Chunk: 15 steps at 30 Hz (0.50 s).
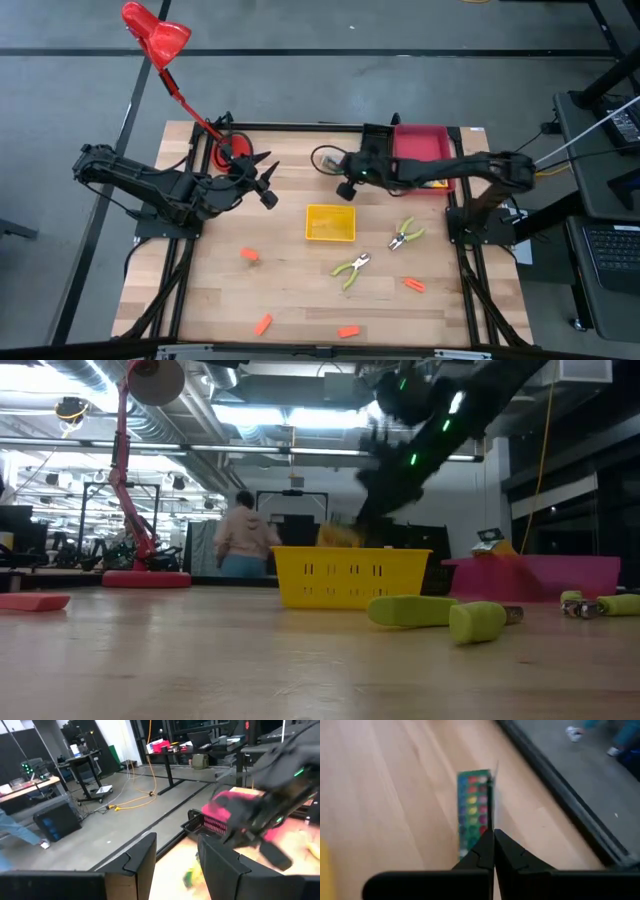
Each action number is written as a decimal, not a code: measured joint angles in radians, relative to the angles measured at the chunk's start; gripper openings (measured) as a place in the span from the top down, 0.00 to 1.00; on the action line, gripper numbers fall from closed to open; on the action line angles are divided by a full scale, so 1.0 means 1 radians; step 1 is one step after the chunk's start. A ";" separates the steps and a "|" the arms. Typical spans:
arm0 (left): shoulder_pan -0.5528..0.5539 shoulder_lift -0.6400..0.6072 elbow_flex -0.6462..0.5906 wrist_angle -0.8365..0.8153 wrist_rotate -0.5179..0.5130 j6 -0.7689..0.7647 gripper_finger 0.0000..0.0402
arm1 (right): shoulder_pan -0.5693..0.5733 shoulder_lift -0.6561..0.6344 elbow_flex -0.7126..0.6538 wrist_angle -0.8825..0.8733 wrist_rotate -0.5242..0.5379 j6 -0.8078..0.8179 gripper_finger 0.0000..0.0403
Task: Pick & Place School Supplies
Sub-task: Put the yellow crayon box into the red bin
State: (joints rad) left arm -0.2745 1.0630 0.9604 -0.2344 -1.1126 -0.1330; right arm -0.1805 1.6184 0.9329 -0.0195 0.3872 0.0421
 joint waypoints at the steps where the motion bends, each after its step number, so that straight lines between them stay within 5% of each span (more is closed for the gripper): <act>1: 0.000 0.000 0.000 0.004 0.000 -0.008 0.64 | 0.014 -0.039 0.000 -0.024 0.022 0.043 1.00; 7: -0.006 0.000 0.000 0.050 -0.001 -0.011 0.64 | 0.079 -0.299 0.001 -0.216 0.196 0.289 1.00; 15: -0.006 0.000 0.000 0.059 0.028 -0.003 0.64 | 0.094 -0.528 0.083 -0.705 0.449 0.448 1.00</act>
State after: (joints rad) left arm -0.2810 1.0630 0.9604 -0.1753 -1.0848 -0.1362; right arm -0.0865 1.0901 1.0161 -0.7249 0.8362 0.4906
